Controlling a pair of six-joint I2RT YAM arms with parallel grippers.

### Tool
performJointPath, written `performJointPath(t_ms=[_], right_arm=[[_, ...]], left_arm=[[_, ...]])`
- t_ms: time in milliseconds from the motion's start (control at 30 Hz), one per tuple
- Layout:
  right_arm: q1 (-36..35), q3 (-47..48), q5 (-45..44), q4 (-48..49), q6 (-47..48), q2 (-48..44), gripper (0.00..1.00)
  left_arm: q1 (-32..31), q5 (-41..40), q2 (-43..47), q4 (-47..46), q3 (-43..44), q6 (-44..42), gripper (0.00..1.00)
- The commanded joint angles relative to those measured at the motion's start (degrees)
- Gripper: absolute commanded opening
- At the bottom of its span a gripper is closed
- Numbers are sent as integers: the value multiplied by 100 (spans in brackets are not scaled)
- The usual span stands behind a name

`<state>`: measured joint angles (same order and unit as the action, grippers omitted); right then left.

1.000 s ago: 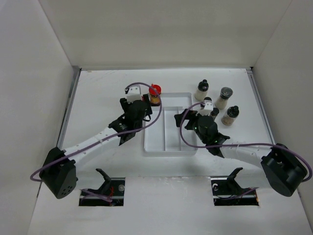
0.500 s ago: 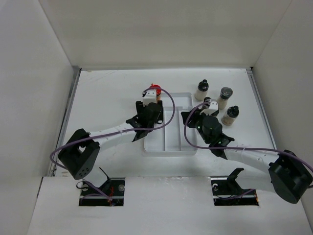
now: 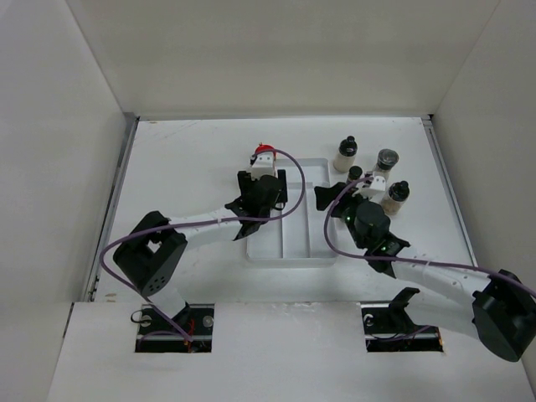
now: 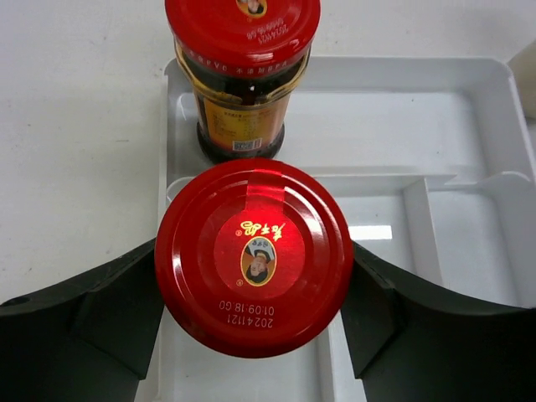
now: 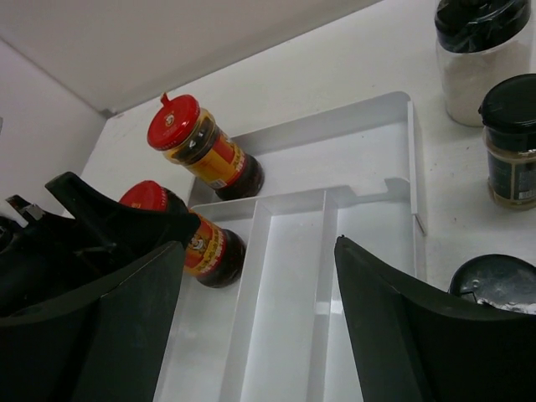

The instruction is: Organize the condiment bottles

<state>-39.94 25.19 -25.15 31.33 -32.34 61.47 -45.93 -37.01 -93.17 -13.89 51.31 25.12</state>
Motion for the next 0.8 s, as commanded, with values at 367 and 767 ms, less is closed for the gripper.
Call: performJointPath(t_ms=[367, 767], right_arm=[[395, 258, -702, -435, -9, -179, 16], [702, 338, -1388, -1454, 78, -1453, 27]], left_arm=[[-412, -43, 966, -1001, -77, -157, 89], [-912, -245, 1696, -1098, -235, -509, 86]])
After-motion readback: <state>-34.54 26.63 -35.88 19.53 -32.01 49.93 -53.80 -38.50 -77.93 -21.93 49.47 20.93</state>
